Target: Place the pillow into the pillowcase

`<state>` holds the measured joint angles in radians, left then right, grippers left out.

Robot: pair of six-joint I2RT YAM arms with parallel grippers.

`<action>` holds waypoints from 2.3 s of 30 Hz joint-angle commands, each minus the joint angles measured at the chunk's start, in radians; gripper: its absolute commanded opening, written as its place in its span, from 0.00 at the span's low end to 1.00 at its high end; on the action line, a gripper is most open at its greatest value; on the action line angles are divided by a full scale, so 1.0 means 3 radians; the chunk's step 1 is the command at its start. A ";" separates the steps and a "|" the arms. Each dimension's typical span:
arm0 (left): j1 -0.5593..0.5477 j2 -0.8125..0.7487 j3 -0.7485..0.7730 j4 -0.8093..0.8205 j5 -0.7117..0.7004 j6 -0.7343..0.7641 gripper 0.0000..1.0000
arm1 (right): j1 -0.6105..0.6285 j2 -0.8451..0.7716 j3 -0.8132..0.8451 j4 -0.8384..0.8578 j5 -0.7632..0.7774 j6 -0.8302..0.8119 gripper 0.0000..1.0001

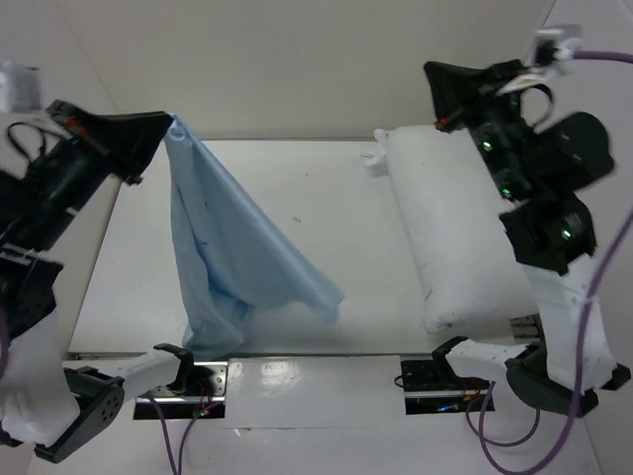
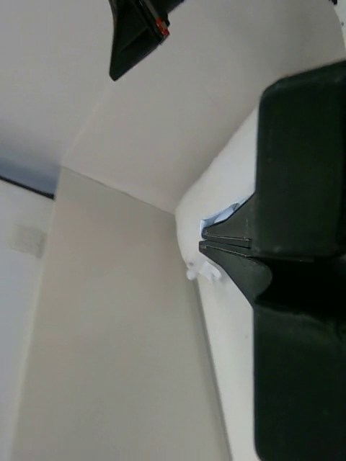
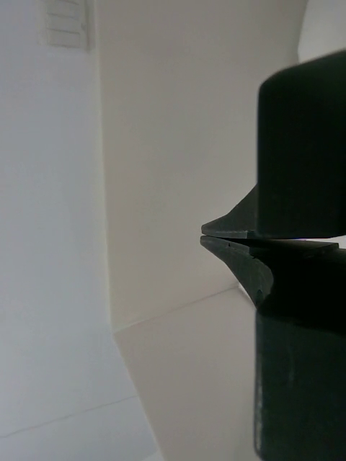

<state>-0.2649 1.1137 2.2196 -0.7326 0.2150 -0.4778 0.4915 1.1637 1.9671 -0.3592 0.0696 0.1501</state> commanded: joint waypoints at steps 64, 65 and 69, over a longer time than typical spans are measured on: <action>0.1042 0.0967 -0.0563 0.0269 0.0398 -0.0028 0.00 | 0.1573 0.0202 -0.1751 0.0957 0.1517 -0.0504 0.00; 0.1042 0.0921 -0.0562 0.0335 0.0449 -0.0028 0.00 | 0.1573 0.0141 -0.1675 0.0906 0.1547 -0.0561 0.00; 0.1108 0.0634 -0.0461 0.0448 0.0924 -0.0192 0.00 | 0.1573 -0.0217 -0.1414 0.1023 0.1461 -0.0715 0.00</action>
<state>0.0540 1.4002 2.0094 -0.6727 0.3569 -0.4873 0.9581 1.1557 1.4776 -0.0513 0.5419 0.0036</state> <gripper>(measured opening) 0.022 0.015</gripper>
